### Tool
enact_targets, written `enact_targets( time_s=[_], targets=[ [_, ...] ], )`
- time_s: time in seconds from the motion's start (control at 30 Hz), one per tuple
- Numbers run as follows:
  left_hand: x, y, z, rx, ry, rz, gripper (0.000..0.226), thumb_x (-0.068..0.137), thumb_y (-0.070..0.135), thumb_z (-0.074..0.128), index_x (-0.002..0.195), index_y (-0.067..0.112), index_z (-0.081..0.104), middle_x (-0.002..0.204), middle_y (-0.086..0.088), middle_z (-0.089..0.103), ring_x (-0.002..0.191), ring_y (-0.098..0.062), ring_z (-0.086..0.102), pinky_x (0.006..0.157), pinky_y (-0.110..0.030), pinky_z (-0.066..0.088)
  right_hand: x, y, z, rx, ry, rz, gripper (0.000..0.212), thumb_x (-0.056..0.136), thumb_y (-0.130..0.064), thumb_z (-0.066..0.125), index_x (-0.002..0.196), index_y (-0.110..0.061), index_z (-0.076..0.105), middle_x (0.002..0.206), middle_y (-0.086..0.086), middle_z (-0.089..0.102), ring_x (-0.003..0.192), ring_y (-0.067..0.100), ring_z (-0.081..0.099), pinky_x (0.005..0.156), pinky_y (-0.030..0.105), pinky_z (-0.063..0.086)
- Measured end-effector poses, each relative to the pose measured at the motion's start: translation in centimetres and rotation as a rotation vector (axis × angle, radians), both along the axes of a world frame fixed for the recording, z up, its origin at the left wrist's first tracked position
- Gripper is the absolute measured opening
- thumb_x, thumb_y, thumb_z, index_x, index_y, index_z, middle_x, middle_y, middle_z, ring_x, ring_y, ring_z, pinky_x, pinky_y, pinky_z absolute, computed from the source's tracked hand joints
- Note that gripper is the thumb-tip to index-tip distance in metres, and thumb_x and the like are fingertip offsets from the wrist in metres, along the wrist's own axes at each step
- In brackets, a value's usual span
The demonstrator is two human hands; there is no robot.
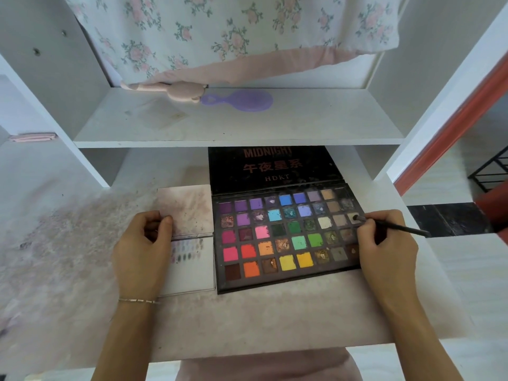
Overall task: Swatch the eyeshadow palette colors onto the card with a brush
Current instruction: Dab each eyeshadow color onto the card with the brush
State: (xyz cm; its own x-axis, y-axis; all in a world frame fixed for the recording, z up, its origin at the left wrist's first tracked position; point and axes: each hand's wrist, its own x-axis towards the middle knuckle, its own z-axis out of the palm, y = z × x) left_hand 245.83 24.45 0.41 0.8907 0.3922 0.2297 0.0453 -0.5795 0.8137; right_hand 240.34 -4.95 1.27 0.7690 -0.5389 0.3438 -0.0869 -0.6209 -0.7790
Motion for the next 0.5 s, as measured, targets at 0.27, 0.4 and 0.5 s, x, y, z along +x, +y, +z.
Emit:
enact_targets(
  time_s=[0.27,0.4,0.5],
  targets=[
    [0.1,0.2,-0.2,-0.009,-0.006,-0.011,0.007,0.085,0.019,0.06,0.09,0.014,0.061,0.075,0.002,0.058,0.071,-0.018,0.054,0.069,-0.029,0.038,0.0,0.1,0.2,0.01,-0.011,0.005,0.016,0.088,-0.003,0.05,0.086,-0.019,0.048,0.067,-0.011,0.052,0.061,0.003,0.052,0.053,-0.001,0.038],
    [0.1,0.1,-0.2,-0.015,-0.011,-0.012,0.006,0.085,0.018,0.061,0.089,0.014,0.06,0.074,0.003,0.057,0.07,-0.018,0.053,0.069,-0.029,0.037,-0.3,1.0,0.4,0.04,-0.055,0.101,0.023,0.087,-0.001,0.051,0.086,-0.024,0.049,0.072,-0.01,0.055,0.064,0.006,0.056,0.053,0.002,0.041],
    [0.1,0.1,-0.3,-0.013,-0.011,-0.01,0.004,0.084,0.018,0.061,0.087,0.016,0.059,0.073,0.005,0.056,0.07,-0.017,0.053,0.068,-0.028,0.036,-0.4,2.5,0.8,0.053,-0.066,0.22,0.036,0.086,0.001,0.052,0.083,-0.035,0.047,0.075,-0.01,0.055,0.07,0.001,0.057,0.051,0.004,0.042]
  ],
)
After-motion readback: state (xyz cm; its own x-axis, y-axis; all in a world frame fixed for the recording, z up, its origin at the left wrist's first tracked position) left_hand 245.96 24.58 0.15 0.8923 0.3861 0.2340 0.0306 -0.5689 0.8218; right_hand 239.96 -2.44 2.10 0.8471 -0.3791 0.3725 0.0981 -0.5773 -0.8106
